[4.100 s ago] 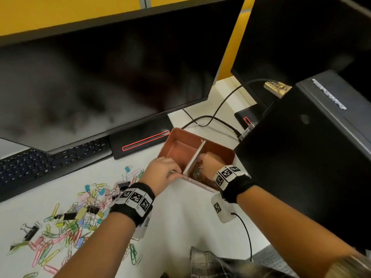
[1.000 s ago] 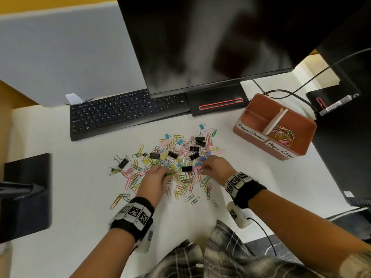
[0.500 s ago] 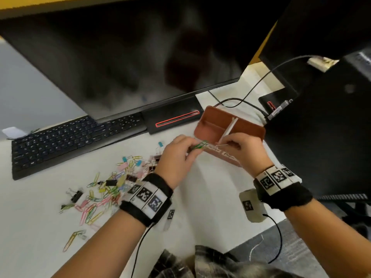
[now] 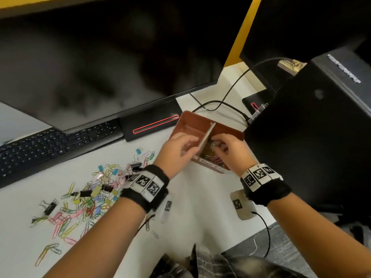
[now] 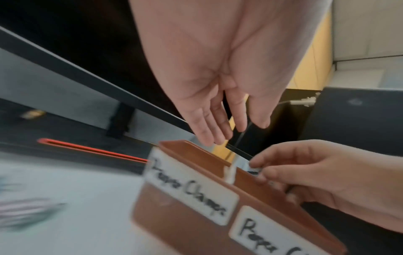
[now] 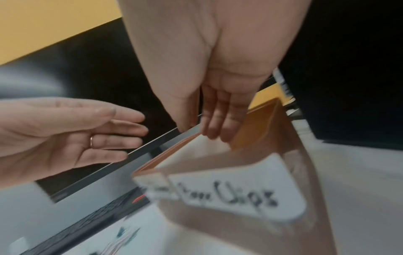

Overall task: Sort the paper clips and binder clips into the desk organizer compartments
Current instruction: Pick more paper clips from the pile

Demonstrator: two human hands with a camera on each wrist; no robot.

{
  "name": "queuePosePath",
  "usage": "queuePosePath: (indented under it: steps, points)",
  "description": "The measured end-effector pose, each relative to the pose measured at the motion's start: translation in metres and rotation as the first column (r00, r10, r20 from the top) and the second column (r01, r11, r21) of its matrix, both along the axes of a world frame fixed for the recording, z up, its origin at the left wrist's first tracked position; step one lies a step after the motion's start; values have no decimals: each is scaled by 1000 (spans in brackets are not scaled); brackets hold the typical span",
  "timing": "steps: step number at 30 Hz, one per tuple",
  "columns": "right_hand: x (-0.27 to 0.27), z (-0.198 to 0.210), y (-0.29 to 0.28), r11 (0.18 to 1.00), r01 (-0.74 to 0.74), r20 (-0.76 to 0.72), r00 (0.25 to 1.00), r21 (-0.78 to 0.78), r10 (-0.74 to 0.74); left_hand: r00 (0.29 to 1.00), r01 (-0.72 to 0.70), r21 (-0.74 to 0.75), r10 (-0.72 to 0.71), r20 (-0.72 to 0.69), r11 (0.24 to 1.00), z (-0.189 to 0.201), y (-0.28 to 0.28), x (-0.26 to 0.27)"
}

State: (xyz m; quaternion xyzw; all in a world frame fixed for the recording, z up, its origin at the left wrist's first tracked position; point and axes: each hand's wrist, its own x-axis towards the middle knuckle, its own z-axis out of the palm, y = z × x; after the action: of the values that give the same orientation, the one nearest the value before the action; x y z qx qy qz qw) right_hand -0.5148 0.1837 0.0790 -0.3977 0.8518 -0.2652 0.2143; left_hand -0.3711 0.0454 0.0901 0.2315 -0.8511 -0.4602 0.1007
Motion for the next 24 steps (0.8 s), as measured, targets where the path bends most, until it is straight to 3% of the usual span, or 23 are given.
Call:
queuePosePath:
  steps: [3,5,9,11,13,16,20,22,24]
  points:
    - [32,-4,-7,972,-217,8,976,-91,219,988,-132,-27,134,83,991,-4,-15,66]
    - [60,-16,-12,920,-392,91,915,-14,392,955,-230,-50,235,182,972,-14,-19,119]
    - [116,-51,-19,675,-713,174,701,188,692,870,-383,-98,394,297,919,-43,-9,220]
    - [138,-64,-23,553,-786,154,604,276,782,836,-377,-191,422,351,906,-62,0,260]
    - [155,-71,-27,492,-800,134,560,342,817,779,-372,-302,472,413,878,-80,9,289]
    - [175,-74,-33,493,-788,110,563,369,819,635,-455,-448,633,443,770,-92,13,321]
    - [200,-78,-40,501,-766,90,577,402,811,456,-611,-469,768,450,638,-95,6,356]
    - [209,-81,-43,546,-752,99,616,369,781,410,-655,-433,772,485,620,-96,-1,371]
    - [214,-84,-47,638,-710,115,690,299,715,416,-687,-371,757,504,624,-99,-9,383]
